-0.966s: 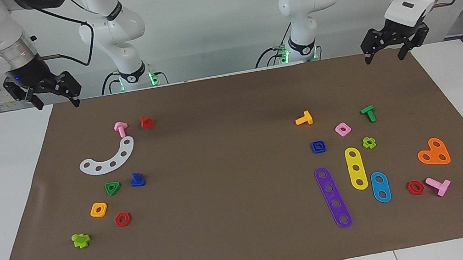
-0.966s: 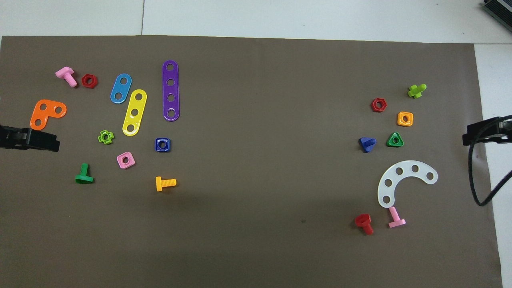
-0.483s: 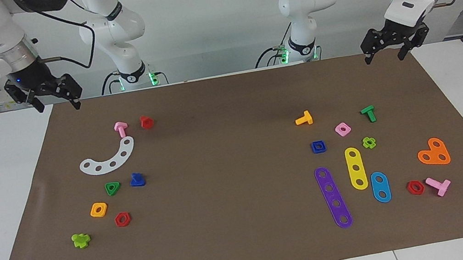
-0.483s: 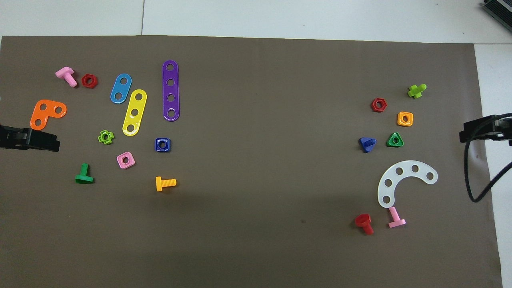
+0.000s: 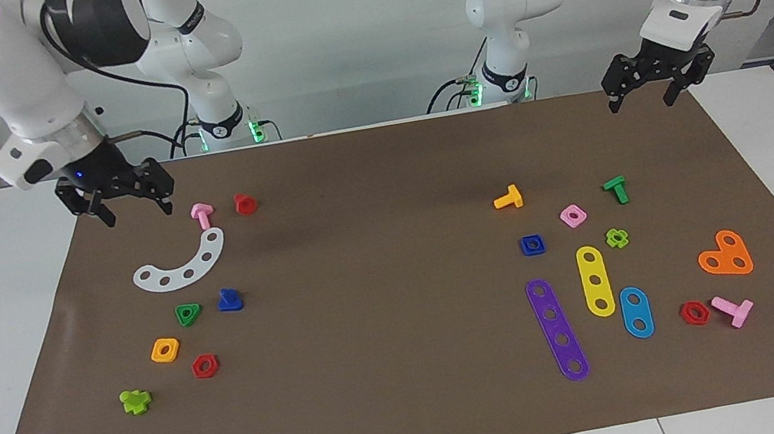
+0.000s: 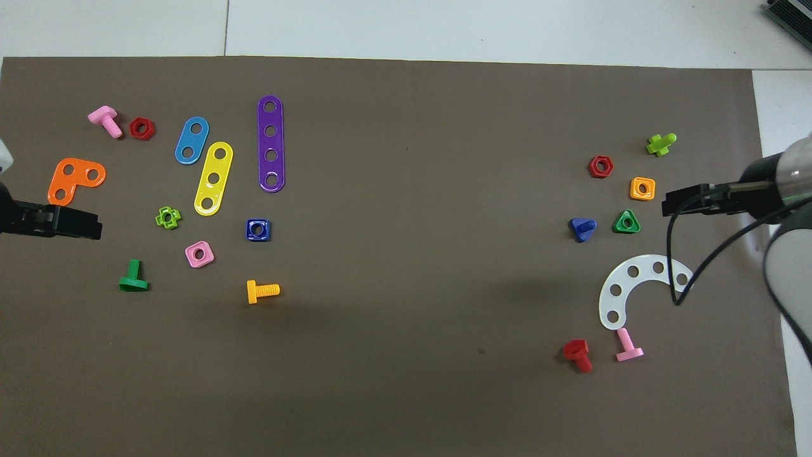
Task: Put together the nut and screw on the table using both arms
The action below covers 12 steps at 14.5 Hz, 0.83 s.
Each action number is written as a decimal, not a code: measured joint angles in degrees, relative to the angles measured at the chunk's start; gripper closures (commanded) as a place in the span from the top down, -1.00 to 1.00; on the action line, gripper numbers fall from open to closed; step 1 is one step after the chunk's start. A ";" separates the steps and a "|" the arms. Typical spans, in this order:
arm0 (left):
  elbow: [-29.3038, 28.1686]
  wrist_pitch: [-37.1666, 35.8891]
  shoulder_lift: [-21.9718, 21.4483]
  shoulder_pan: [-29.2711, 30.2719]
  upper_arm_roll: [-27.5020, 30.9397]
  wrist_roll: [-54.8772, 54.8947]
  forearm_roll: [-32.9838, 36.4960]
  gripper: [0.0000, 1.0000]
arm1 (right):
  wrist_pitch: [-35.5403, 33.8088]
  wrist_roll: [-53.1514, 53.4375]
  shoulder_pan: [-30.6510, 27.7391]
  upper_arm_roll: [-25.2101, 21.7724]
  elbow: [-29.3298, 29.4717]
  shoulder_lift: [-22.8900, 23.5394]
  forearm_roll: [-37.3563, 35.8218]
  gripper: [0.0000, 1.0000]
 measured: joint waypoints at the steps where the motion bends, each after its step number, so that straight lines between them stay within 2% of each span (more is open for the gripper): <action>1: -1.46 1.02 -0.25 -0.12 -0.18 -0.51 -0.05 1.00 | 4.50 -1.95 0.69 0.02 -3.20 0.93 0.00 1.00; 4: -5.47 5.28 -0.05 -2.12 -0.54 -3.06 -0.20 0.98 | 15.57 -6.70 1.53 0.02 -10.46 4.51 0.00 0.98; 6: -8.24 8.97 0.78 -3.57 -0.67 -5.01 -0.23 0.91 | 21.54 -8.52 1.74 0.02 -13.72 6.92 0.00 0.84; 10: -11.68 21.05 6.91 -8.38 -0.87 -15.60 -0.31 0.90 | 31.93 -9.29 3.04 0.04 -19.06 10.05 0.01 0.50; 12: -13.28 27.03 10.15 -9.67 -0.92 -17.76 -0.31 0.87 | 34.30 -9.38 3.13 0.03 -19.94 10.95 0.01 0.42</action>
